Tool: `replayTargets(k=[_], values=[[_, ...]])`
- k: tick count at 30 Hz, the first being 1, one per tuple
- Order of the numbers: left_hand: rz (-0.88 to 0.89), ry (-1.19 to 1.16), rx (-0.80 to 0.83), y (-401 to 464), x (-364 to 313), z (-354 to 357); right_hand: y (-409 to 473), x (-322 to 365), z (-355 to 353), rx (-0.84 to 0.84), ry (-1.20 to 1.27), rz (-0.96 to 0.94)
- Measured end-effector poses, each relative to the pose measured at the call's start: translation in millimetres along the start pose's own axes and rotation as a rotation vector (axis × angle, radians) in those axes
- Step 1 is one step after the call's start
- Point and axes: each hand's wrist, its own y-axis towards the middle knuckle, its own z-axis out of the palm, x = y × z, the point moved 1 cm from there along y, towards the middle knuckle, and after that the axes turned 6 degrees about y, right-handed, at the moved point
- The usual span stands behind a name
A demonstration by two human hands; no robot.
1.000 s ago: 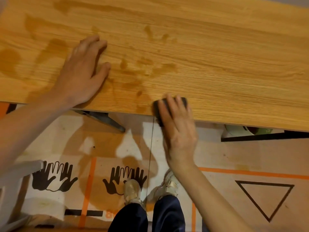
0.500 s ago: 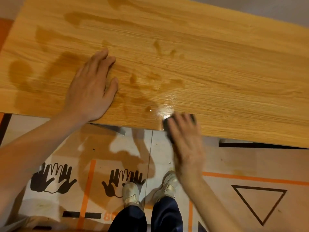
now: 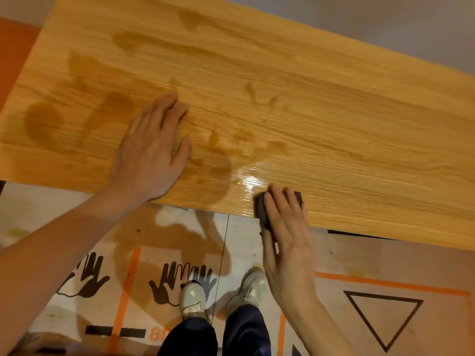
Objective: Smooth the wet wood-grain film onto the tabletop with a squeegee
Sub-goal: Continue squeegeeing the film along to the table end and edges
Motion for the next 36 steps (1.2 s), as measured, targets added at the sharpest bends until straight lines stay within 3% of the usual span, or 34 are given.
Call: replayTargets(k=[3, 8, 11, 16, 21, 28, 33, 36], values=[[-0.012, 0.013, -0.001, 0.8, -2.0, -1.2, 29.1, 35.0, 26.8, 0.066, -0.028, -0.091], [-0.011, 0.014, -0.016, 0.9, -1.9, 0.6, 89.9, 39.0, 33.5, 0.022, -0.056, -0.008], [-0.007, 0.014, -0.014, -0.9, -1.3, 0.3, 72.8, 40.6, 34.4, 0.042, 0.047, -0.024], [-0.01, 0.018, -0.002, 0.3, -1.2, -0.9, 46.3, 34.4, 23.8, 0.215, 0.204, -0.134], [-0.006, 0.018, -0.014, 0.2, -1.6, -0.4, 127.5, 45.6, 36.6, 0.059, 0.165, -0.021], [-0.011, 0.009, 0.014, 1.1, -1.6, -2.4, 23.9, 9.3, 11.1, 0.097, 0.152, -0.152], [-0.016, 0.001, 0.016, 2.7, -1.9, -3.2, 112.1, -10.6, -5.4, -0.067, 0.24, 0.131], [-0.029, 0.008, 0.032, 2.1, -1.6, -2.2, 119.4, -9.7, -5.3, -0.079, 0.27, 0.155]])
